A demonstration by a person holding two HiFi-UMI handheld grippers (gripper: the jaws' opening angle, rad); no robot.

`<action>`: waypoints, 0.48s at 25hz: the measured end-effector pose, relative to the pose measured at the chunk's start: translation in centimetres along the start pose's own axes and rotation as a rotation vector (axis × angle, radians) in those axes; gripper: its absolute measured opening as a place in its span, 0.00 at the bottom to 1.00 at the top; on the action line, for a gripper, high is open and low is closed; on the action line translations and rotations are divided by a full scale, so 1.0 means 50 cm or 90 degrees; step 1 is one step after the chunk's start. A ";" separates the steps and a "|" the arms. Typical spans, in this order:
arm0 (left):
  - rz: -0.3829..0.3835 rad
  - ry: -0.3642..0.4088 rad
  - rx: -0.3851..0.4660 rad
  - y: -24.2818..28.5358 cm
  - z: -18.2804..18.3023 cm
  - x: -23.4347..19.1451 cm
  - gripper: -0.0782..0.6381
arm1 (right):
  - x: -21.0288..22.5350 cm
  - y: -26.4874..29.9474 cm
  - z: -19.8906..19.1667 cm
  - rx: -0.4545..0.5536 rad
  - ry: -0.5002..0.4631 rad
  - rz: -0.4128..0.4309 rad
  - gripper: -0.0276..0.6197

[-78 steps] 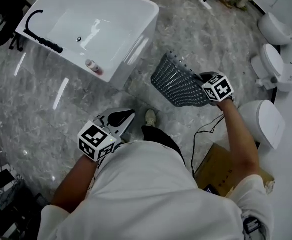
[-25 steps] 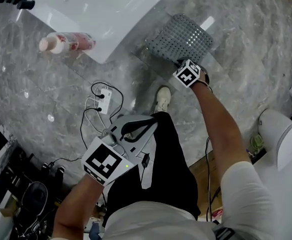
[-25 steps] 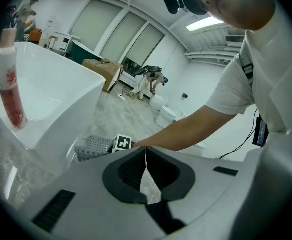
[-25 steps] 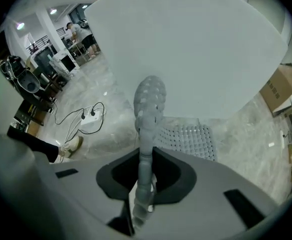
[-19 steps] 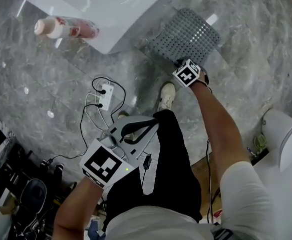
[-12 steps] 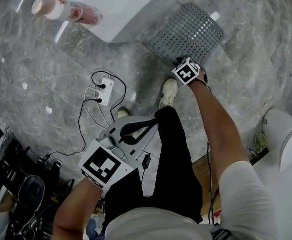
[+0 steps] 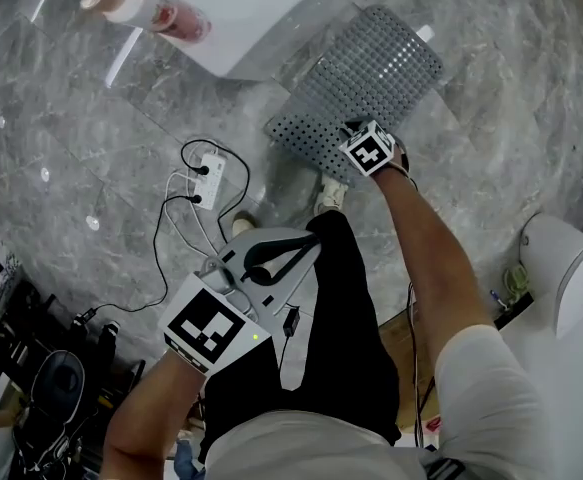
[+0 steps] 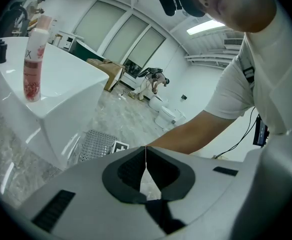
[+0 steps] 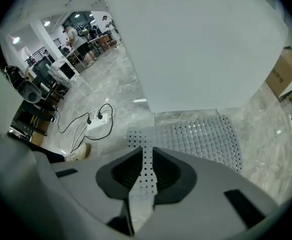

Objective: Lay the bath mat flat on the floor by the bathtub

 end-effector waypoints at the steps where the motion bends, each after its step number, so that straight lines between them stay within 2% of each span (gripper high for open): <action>1: -0.002 0.004 0.001 -0.002 0.004 0.005 0.13 | -0.002 -0.010 -0.003 0.000 0.003 -0.001 0.15; 7: -0.018 0.047 -0.003 -0.023 0.027 0.038 0.13 | -0.010 -0.086 -0.009 0.011 0.044 -0.016 0.14; 12: -0.031 0.079 -0.006 -0.043 0.052 0.085 0.13 | -0.025 -0.175 0.002 0.029 0.051 -0.026 0.12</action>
Point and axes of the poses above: the fingertips, and each gripper's own axes: y forward along the fingers, x to its right, z out of its top, the point moved 3 cm from there along -y, backward along the fingers, and after that the axes turned 14 degrees about -z, right-handed, at the moved point
